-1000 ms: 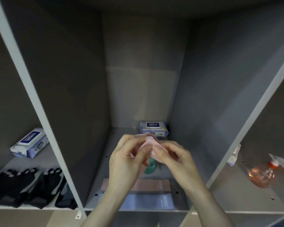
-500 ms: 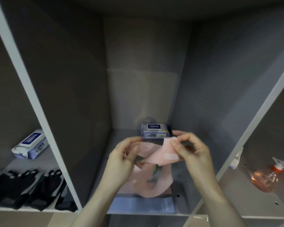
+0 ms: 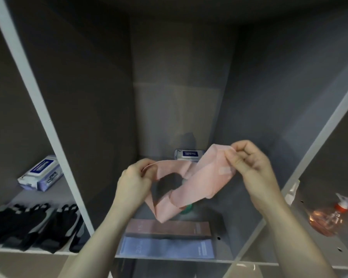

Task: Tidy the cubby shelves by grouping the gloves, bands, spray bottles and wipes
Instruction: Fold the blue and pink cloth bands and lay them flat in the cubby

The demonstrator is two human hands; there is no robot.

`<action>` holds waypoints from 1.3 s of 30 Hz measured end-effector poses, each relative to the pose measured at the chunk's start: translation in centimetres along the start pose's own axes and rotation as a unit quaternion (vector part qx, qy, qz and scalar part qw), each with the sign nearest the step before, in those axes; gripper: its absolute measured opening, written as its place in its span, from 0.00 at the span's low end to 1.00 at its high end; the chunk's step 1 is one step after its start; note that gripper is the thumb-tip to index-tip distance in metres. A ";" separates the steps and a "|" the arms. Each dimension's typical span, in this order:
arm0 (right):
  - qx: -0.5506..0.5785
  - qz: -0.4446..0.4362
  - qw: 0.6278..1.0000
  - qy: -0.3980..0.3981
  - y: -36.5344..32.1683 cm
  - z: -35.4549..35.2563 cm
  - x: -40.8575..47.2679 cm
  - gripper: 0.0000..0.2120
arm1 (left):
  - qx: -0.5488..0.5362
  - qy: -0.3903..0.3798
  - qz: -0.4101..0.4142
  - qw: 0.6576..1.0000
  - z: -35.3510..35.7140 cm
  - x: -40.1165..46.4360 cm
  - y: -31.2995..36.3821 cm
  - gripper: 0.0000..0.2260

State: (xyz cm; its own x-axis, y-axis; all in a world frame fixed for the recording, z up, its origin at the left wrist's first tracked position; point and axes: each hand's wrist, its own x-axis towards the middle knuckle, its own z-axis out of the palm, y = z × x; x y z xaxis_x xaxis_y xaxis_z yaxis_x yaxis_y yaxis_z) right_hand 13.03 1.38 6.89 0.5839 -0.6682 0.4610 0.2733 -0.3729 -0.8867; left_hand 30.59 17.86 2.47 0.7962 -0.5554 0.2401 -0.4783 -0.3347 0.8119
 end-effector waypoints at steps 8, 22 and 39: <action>-0.052 0.023 0.998 0.027 1.0 1.6 0.4 0.09 | -0.241 -0.062 -0.017 0.968 0.8 -0.7 3.0 0.11; 0.029 0.034 0.996 0.071 0.8 4.0 0.6 0.09 | -0.172 -0.185 0.093 0.963 1.7 -2.8 4.5 0.19; 0.082 0.154 0.971 0.162 1.1 0.8 -0.2 0.05 | -0.502 0.000 -0.029 0.865 -3.0 -0.8 1.1 0.12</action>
State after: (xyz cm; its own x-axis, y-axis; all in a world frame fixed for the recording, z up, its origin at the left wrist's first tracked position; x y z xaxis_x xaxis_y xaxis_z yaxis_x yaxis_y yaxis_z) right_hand 13.89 1.60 5.79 0.3937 -0.9091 0.1360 0.2579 -0.0328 -0.9656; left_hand 30.52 20.26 4.76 0.8080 -0.5597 0.1841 0.1240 0.4669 0.8756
